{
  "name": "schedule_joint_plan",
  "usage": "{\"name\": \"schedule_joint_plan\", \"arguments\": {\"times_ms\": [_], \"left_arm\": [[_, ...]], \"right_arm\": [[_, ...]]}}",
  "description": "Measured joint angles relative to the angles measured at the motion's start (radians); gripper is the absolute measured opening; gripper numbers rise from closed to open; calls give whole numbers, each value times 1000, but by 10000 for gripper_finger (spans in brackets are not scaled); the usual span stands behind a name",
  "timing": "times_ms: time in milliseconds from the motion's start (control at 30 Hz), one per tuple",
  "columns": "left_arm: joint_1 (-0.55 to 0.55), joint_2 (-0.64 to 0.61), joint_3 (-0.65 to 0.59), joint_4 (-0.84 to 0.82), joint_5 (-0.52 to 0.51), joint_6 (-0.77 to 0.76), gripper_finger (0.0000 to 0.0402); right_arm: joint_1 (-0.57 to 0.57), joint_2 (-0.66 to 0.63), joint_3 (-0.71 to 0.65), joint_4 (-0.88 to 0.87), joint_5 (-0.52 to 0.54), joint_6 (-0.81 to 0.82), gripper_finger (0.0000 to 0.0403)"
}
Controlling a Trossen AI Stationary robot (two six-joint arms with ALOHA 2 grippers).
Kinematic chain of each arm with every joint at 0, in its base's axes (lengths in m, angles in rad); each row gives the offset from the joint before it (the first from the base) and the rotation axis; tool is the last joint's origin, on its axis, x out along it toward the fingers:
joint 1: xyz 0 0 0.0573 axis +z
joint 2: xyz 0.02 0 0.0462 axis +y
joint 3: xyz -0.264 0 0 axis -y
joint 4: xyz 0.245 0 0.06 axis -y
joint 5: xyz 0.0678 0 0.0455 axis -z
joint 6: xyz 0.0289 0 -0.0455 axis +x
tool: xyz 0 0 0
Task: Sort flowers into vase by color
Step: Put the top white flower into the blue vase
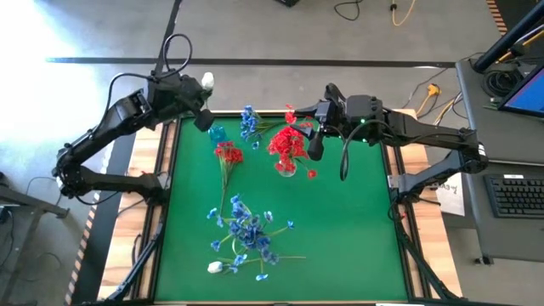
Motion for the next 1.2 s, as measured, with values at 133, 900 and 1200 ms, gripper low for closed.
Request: {"name": "schedule_joint_plan", "arguments": {"times_ms": [133,900,1200], "left_arm": [[0,1,11,-13,12,-2,1],[1,23,28,-81,37,-63,1],[1,21,28,-71,45,-70,1]], "right_arm": [[0,0,-2,0,0,2,194],[0,0,-10,0,0,10,194],[0,0,-9,0,0,7,194]]}}
